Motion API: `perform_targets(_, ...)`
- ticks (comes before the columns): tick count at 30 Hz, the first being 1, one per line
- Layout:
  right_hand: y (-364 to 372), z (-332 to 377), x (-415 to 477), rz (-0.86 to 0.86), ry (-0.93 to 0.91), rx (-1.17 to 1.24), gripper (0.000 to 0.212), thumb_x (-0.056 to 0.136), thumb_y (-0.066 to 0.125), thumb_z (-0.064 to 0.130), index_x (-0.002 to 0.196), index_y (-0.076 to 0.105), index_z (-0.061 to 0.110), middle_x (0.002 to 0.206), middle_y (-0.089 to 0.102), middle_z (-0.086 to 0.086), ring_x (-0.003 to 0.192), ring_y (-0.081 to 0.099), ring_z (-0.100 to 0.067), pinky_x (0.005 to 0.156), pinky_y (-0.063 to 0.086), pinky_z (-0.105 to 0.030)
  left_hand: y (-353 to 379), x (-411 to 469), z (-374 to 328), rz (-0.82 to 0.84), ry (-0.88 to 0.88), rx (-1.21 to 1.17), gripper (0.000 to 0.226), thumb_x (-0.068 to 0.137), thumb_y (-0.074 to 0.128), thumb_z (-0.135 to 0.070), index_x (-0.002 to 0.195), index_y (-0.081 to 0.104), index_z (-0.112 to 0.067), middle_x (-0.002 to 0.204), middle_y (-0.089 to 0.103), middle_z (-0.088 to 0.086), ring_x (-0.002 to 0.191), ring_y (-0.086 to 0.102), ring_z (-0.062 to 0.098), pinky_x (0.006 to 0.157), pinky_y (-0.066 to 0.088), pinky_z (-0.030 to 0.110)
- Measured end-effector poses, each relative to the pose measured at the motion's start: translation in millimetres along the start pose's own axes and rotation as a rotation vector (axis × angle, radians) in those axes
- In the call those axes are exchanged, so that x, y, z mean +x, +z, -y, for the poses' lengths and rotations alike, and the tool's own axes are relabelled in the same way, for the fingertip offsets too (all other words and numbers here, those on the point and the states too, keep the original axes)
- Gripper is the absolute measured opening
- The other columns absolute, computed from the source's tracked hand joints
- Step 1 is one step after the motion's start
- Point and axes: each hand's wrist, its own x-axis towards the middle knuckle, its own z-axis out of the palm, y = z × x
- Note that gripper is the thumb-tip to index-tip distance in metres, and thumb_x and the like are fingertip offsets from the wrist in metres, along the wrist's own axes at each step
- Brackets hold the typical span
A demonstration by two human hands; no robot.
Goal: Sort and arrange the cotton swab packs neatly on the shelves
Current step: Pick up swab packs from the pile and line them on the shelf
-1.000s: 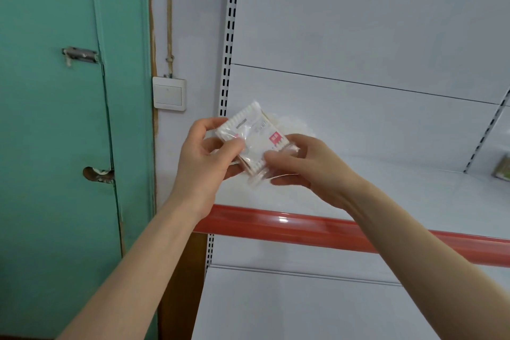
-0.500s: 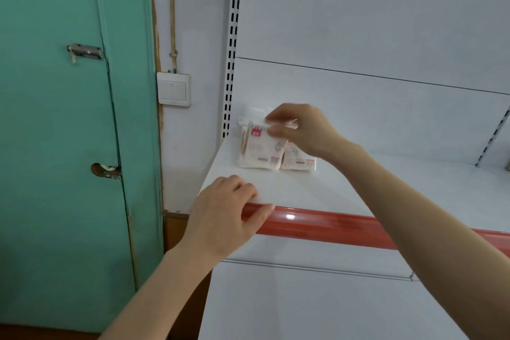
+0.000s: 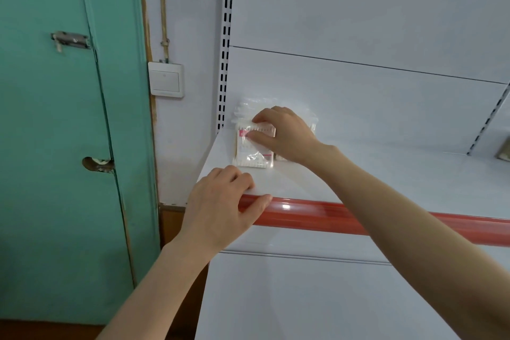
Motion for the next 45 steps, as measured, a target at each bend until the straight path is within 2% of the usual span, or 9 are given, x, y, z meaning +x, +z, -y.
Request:
perform_targets(4, 1.6, -0.2, -8.1, -0.053, 0.005, -0.046, 0.055, 0.085, 0.062, 0.041, 0.131, 0.047, 0.016, 0.130, 0.050, -0.002, 0.124, 0.039, -0.019, 0.094, 0.032, -0.025, 0.4, 0.3, 2.6, 0.020, 0.005, 0.023, 0.044, 0.082, 0.041, -0.056, 0.078, 0.064, -0.019, 0.077, 0.062, -0.005, 0.069, 0.057, 0.011, 0.058, 0.038, 0.018)
perform_targets(9, -16.7, -22.2, -16.8, -0.203, 0.050, 0.010, 0.030, 0.092, 0.054, 0.028, 0.117, 0.060, 0.011, 0.121, 0.060, -0.003, 0.118, 0.046, -0.021, 0.089, 0.031, -0.020, -10.7, 6.9, -3.1, 0.149, -0.012, 0.047, 0.049, 0.085, 0.042, -0.058, 0.095, 0.068, -0.018, 0.096, 0.063, -0.005, 0.088, 0.056, 0.013, 0.071, 0.043, 0.023)
perform_targets(13, -41.1, -67.1, -39.6, -0.192, 0.131, 0.018, 0.021, 0.094, 0.049, 0.022, 0.101, 0.066, 0.013, 0.105, 0.066, -0.001, 0.106, 0.052, -0.020, 0.078, 0.030, -0.017, -2.0, 18.0, -37.2, 0.058, 0.099, -0.017, 0.045, 0.082, 0.046, -0.049, 0.084, 0.073, -0.013, 0.085, 0.067, -0.002, 0.078, 0.062, 0.018, 0.065, 0.042, 0.024)
perform_targets(21, -164.2, -221.5, -206.2, -0.210, 0.495, -0.147, 0.022, 0.093, 0.050, 0.018, 0.099, 0.067, 0.005, 0.103, 0.068, -0.005, 0.102, 0.057, -0.022, 0.083, 0.037, -0.024, 93.9, 52.9, -236.2, 0.040, 0.354, -0.337, 0.039, 0.082, 0.044, -0.040, 0.075, 0.070, -0.013, 0.070, 0.064, 0.000, 0.059, 0.061, 0.022, 0.050, 0.049, 0.029)
perform_targets(24, -223.0, -273.5, -287.5, -0.241, 0.657, -0.210, 0.021, 0.092, 0.051, 0.016, 0.097, 0.067, 0.003, 0.101, 0.069, -0.008, 0.097, 0.060, -0.024, 0.080, 0.037, -0.024, 128.4, 59.9, -321.2, 0.065, 0.450, -0.445, 0.039, 0.083, 0.043, -0.040, 0.074, 0.069, -0.013, 0.069, 0.063, 0.000, 0.059, 0.061, 0.022, 0.051, 0.052, 0.034)
perform_targets(28, -285.8, -321.2, -375.6, -0.279, 0.808, -0.250, 0.023, 0.094, 0.050, 0.017, 0.105, 0.065, 0.004, 0.108, 0.066, -0.006, 0.103, 0.058, -0.020, 0.075, 0.031, -0.014, 166.8, 68.4, -418.7, 0.097, 0.542, -0.569, 0.039, 0.083, 0.045, -0.039, 0.080, 0.072, -0.011, 0.073, 0.067, 0.003, 0.063, 0.064, 0.022, 0.055, 0.055, 0.033)
perform_targets(31, -314.2, -353.5, -421.5, -0.312, 0.909, -0.286, 0.025, 0.093, 0.051, 0.020, 0.110, 0.063, 0.006, 0.111, 0.065, -0.006, 0.105, 0.057, -0.022, 0.078, 0.035, -0.020, 192.7, 74.4, -475.8, 0.116, 0.591, -0.610, 0.039, 0.083, 0.046, -0.039, 0.082, 0.073, -0.010, 0.074, 0.068, 0.004, 0.066, 0.065, 0.024, 0.056, 0.055, 0.033)
perform_targets(36, -340.0, -414.1, -460.2, -0.365, 0.947, -0.297, 0.025, 0.093, 0.053, 0.021, 0.111, 0.062, 0.006, 0.109, 0.065, -0.008, 0.102, 0.057, -0.021, 0.078, 0.035, -0.021, 234.6, 95.5, -541.5, 0.129, 0.620, -0.629, 0.041, 0.083, 0.045, -0.040, 0.080, 0.072, -0.010, 0.071, 0.067, 0.004, 0.063, 0.065, 0.023, 0.053, 0.055, 0.035)
perform_targets(45, -376.8, -539.8, -448.4, -0.399, 0.855, -0.253, 0.026, 0.092, 0.054, 0.019, 0.112, 0.062, 0.005, 0.111, 0.065, -0.005, 0.106, 0.058, -0.016, 0.080, 0.033, -0.011, 314.0, 147.8, -619.8, 0.065, 0.545, -0.589, 0.037, 0.082, 0.045, -0.038, 0.081, 0.072, -0.012, 0.070, 0.066, 0.001, 0.060, 0.063, 0.021, 0.052, 0.047, 0.024)
